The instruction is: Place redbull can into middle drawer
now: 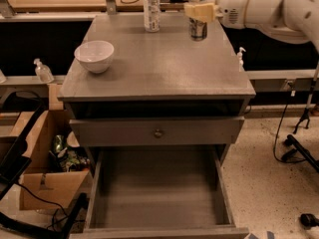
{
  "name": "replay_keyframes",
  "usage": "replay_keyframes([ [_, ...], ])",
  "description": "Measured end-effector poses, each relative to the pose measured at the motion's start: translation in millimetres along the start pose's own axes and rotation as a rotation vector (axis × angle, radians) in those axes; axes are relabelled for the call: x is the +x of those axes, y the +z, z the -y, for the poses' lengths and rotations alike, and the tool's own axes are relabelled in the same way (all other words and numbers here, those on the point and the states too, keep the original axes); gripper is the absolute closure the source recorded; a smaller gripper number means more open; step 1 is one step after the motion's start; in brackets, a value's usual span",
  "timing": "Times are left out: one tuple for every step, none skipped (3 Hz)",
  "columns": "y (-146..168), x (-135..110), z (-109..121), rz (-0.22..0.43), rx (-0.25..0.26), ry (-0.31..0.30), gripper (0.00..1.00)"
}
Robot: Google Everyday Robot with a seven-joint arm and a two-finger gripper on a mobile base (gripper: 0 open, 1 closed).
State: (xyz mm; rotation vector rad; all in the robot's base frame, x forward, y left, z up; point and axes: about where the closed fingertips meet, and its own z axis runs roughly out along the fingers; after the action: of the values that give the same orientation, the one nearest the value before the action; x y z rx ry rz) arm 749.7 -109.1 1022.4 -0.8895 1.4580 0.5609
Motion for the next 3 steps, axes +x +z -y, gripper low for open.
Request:
replay_keyframes([
  [-61, -11, -28, -0.044, 0.012, -0.001, 1.0],
  [-124, 5, -48, -0.068, 0.041, 0.041, 1.0],
  [-148, 16, -47, -0.081, 0.069, 0.059, 1.0],
])
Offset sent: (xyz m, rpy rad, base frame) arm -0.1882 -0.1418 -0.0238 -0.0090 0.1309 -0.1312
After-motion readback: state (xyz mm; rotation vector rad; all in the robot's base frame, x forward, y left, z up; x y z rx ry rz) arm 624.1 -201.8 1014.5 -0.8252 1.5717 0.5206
